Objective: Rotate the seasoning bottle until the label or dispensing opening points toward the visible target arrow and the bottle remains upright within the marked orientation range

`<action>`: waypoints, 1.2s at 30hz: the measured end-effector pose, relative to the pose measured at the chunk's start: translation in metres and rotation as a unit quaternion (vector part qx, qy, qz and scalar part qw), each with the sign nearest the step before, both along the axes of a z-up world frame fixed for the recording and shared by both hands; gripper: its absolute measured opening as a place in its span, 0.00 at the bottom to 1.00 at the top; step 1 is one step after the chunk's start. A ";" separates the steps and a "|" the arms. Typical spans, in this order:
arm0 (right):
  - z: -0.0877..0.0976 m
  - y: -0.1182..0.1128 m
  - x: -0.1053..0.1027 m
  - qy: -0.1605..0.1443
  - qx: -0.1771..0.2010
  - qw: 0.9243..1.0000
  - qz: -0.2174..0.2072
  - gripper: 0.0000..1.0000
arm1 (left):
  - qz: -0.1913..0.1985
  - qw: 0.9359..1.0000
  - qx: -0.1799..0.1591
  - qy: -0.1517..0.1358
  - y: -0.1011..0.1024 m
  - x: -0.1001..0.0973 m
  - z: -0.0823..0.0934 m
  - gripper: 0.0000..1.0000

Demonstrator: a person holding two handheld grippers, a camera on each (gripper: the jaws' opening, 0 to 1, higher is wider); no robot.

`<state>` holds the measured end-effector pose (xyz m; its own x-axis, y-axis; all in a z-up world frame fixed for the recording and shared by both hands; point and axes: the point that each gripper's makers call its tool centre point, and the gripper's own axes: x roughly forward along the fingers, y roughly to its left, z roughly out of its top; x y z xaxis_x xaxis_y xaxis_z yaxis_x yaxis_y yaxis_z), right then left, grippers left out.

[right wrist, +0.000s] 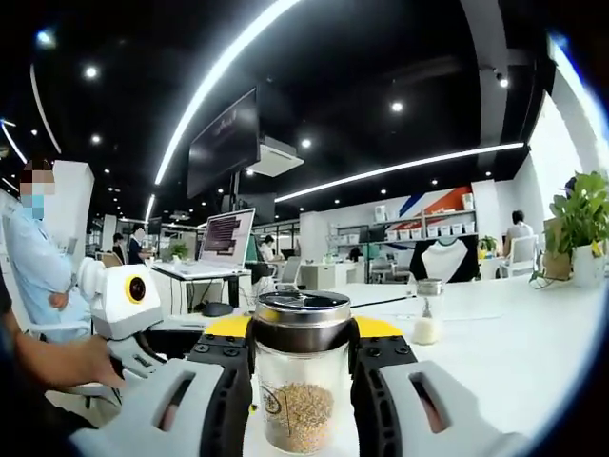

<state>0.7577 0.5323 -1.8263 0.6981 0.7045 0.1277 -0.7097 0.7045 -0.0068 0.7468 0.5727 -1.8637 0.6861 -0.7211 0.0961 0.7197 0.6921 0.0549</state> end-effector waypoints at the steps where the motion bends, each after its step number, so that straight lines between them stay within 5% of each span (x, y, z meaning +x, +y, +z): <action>1: -0.001 -0.002 0.002 0.001 0.000 1.000 0.000 0.36 | 0.004 1.000 0.000 0.000 0.003 0.001 0.000 0.67; 13: -0.007 -0.023 0.029 0.003 -0.017 1.000 -0.002 0.36 | 0.026 1.000 0.002 -0.005 0.024 0.006 0.011 0.86; 20: -0.016 -0.025 0.042 0.009 -0.022 1.000 0.007 0.36 | 0.039 0.999 0.032 0.004 0.029 0.006 0.013 0.99; 36: -0.029 -0.030 0.078 0.031 -0.012 0.999 -0.001 0.36 | 0.061 0.998 0.020 0.009 0.057 0.007 0.025 1.00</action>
